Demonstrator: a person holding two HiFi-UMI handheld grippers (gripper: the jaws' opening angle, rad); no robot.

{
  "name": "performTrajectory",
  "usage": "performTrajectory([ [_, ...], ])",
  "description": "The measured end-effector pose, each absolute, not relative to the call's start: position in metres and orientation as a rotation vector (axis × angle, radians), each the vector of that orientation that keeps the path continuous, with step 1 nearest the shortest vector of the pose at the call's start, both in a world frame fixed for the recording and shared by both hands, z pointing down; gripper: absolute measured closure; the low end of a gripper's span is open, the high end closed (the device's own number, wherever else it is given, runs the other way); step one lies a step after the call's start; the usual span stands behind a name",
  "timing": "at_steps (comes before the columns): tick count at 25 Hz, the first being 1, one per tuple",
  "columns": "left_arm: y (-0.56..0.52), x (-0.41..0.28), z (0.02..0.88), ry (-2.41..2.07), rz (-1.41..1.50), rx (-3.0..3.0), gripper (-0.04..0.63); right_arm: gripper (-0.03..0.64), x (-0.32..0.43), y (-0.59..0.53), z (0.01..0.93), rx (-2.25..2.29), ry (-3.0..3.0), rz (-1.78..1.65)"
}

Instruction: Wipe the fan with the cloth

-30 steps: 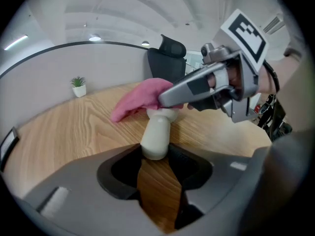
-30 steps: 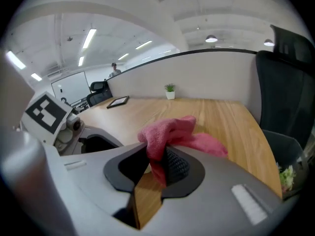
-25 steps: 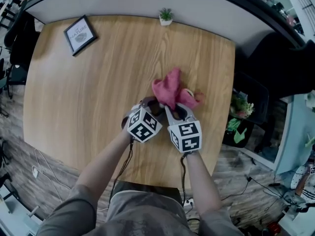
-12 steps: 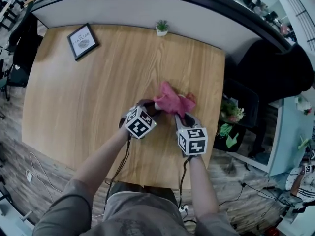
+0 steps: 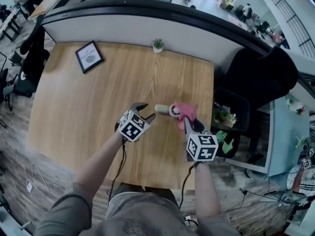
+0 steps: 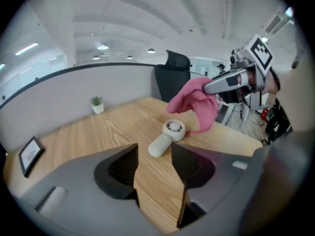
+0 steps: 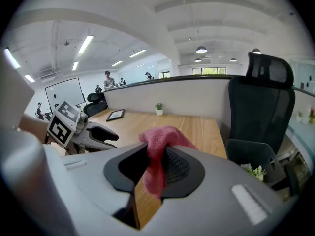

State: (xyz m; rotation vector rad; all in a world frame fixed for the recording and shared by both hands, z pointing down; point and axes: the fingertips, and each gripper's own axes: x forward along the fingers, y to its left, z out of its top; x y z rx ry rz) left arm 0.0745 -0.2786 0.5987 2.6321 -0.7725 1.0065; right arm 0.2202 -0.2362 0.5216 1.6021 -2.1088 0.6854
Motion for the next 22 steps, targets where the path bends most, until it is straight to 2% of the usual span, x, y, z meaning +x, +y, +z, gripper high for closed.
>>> performTrajectory([
  [2,-0.277,0.072,0.566,-0.803,0.952,2.668,0.393,0.535,0.220,-0.233,0.496,1.625,-2.137,0.642],
  [4,-0.274,0.071,0.532,-0.835,0.882,2.707,0.454,0.535,0.220,-0.229,0.468,1.653,-2.174,0.594],
  [12,-0.258,0.061,0.383,-1.001,0.537,2.919,0.507,0.535,0.205,-0.205,0.352,1.710,-2.330,0.337],
  [16,-0.244,0.045,0.328,-1.115,0.383,2.950,0.565,0.535,0.198,-0.186,0.301,1.735,-2.387,0.206],
  [22,-0.220,0.026,0.270,-1.232,0.266,2.986,0.579,0.535,0.190,-0.157,0.243,1.759,-2.460,0.067],
])
